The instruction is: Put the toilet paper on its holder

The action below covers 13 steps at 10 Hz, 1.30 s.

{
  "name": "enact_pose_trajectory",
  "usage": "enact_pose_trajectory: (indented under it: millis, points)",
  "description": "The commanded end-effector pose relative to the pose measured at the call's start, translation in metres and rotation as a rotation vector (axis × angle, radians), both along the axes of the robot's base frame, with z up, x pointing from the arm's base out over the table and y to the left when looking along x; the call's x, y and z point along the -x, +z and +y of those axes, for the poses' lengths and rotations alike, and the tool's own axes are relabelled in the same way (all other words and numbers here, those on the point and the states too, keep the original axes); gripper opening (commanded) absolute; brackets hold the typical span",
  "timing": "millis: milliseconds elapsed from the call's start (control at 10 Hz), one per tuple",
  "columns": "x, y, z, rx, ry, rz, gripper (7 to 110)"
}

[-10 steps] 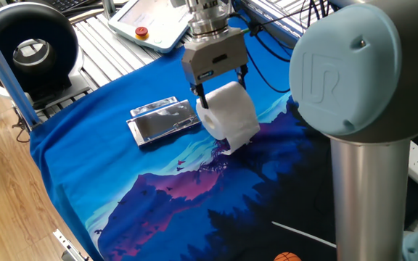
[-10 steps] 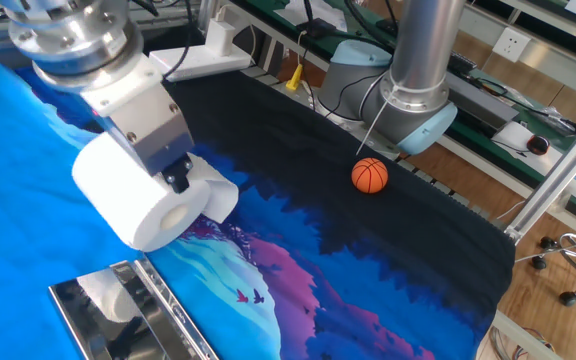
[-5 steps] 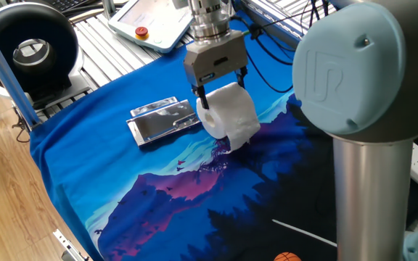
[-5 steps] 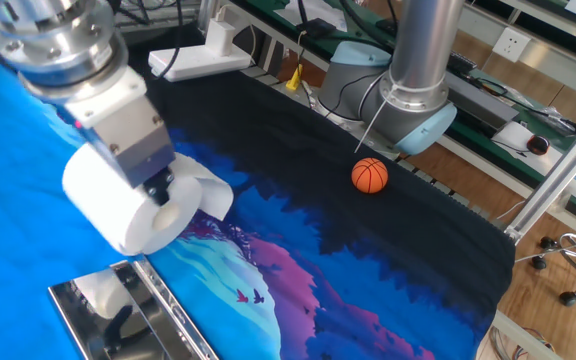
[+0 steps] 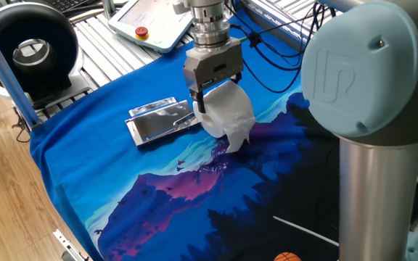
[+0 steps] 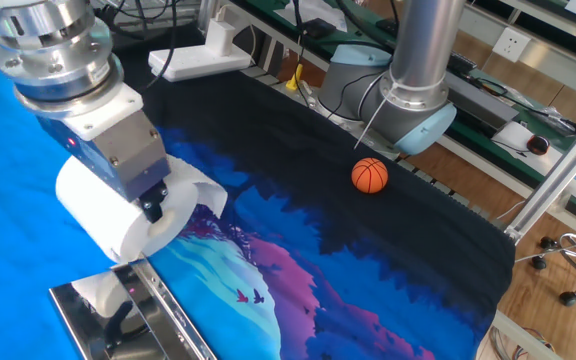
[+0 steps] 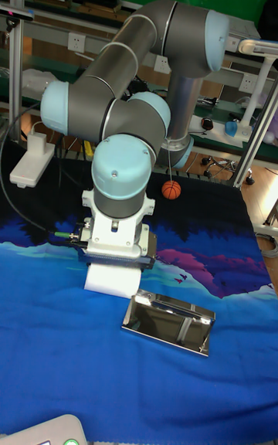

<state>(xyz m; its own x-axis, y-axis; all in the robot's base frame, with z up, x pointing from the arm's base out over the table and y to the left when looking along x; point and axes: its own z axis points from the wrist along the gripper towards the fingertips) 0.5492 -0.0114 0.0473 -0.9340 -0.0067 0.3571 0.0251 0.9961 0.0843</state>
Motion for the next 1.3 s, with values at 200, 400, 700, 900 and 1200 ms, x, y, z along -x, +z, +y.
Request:
enact_pose_trajectory:
  millis: [200, 400, 700, 900, 1200]
  points:
    - [-0.003, 0.002, -0.021, 0.138, -0.051, 0.011, 7]
    - [-0.004, 0.014, -0.007, 0.134, -0.065, 0.038, 7]
    - [-0.004, 0.022, 0.005, 0.117, -0.073, 0.056, 7]
    - [0.000, 0.024, -0.002, 0.090, -0.051, 0.062, 7]
    - [0.003, 0.031, -0.007, 0.092, -0.049, 0.073, 7]
